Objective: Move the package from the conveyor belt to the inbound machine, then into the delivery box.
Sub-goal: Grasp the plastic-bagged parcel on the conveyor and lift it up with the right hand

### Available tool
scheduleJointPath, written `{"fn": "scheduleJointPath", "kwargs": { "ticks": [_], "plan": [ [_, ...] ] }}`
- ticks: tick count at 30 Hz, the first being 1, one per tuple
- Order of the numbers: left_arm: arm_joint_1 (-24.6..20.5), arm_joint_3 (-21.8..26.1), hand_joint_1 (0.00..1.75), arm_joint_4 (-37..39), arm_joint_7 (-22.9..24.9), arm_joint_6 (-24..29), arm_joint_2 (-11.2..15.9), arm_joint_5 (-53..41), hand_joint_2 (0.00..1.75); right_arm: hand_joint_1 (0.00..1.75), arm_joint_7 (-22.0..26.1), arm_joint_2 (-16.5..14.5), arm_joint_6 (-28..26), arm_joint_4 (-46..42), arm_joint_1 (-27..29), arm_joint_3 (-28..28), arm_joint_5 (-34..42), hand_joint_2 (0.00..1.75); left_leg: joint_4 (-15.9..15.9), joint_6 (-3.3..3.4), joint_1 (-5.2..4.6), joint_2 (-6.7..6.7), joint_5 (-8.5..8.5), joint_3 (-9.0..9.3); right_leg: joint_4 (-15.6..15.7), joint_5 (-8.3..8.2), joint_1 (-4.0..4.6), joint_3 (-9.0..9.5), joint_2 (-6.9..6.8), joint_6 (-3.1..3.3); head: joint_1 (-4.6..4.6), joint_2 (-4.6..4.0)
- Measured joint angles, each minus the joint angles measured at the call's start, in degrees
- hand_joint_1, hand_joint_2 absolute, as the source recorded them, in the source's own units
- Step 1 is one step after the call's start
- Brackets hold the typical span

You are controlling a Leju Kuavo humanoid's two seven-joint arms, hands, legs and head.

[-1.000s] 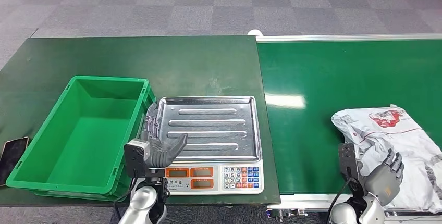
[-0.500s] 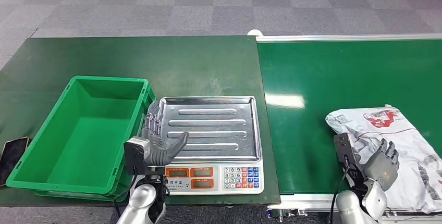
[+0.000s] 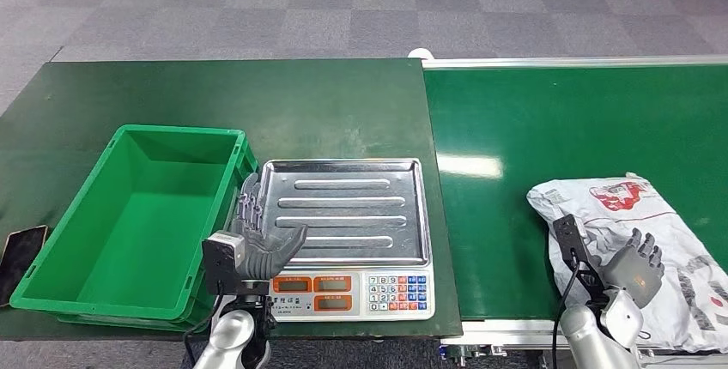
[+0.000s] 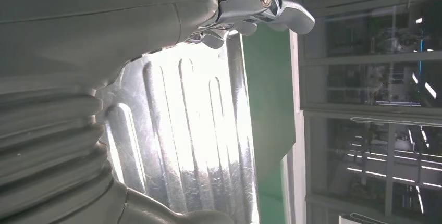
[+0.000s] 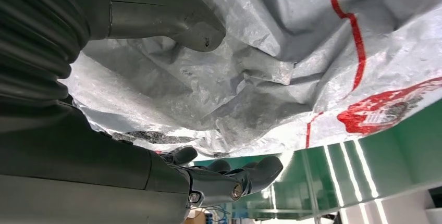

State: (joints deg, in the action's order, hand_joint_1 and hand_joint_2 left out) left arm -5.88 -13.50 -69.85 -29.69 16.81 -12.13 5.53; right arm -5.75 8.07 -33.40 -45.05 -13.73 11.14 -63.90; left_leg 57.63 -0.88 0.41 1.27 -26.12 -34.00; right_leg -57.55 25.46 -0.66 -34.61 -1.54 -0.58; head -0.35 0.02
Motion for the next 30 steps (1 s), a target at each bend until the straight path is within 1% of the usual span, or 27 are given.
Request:
{"fn": "scheduleJointPath", "kwargs": {
  "ticks": [7,14,16,22,24,26,30],
  "plan": [
    [0.44,0.17,0.0,-0.43,0.1,-0.03,0.0,0.02,1.75,0.0,-0.69,0.26,0.25,0.81,-0.14,-0.53,-0.27,1.75,0.0,0.0,0.0,0.0,0.0,0.0,0.0,0.0,0.0,0.0,-0.01,0.0,0.0,0.0],
    [1.34,0.38,0.0,-1.57,0.18,-0.31,0.01,-0.04,1.75,0.0,-0.56,0.77,3.93,3.27,-1.37,-1.62,0.52,1.75,0.0,0.0,0.0,0.0,0.0,0.0,0.0,0.0,-0.01,0.01,0.0,0.0,0.0,0.0],
    [1.55,0.38,0.0,-1.79,0.25,-0.43,0.02,-0.12,1.75,0.0,0.77,0.84,7.49,4.65,-2.41,-1.83,3.13,1.75,0.0,0.0,0.0,0.02,0.0,0.01,0.0,0.0,0.0,0.01,0.01,0.0,0.0,0.0],
    [1.7,0.38,0.0,-2.03,0.67,-1.13,0.15,-0.37,1.75,0.0,4.58,0.46,24.69,11.19,-6.19,-1.97,12.38,1.75,0.0,-0.02,0.05,0.22,-0.07,0.22,0.02,0.0,0.06,0.12,0.16,0.0,-0.02,0.0],
    [1.65,0.38,0.0,-1.98,0.71,-1.23,0.21,-0.24,1.75,0.0,6.53,0.39,29.29,13.54,-7.48,-2.17,14.66,1.75,0.0,-0.05,0.12,0.46,-0.22,0.5,0.08,0.03,0.12,0.34,0.36,0.03,-0.02,0.0],
    [1.61,0.38,0.0,-1.88,0.68,-1.22,0.31,0.07,1.75,0.0,8.44,0.39,32.01,15.32,-8.43,-2.24,16.48,1.75,0.0,-0.09,0.28,0.74,-0.45,0.72,0.21,0.09,0.23,0.74,0.6,0.1,-0.02,0.0],
    [1.44,0.38,0.0,-1.6,0.64,-1.22,0.45,0.38,1.75,0.0,10.12,0.39,34.08,17.75,-9.56,-2.3,18.24,1.75,0.0,-0.12,0.59,1.18,-1.04,1.61,0.44,0.61,0.48,1.87,0.96,0.14,-0.01,0.0]
  ]
}}
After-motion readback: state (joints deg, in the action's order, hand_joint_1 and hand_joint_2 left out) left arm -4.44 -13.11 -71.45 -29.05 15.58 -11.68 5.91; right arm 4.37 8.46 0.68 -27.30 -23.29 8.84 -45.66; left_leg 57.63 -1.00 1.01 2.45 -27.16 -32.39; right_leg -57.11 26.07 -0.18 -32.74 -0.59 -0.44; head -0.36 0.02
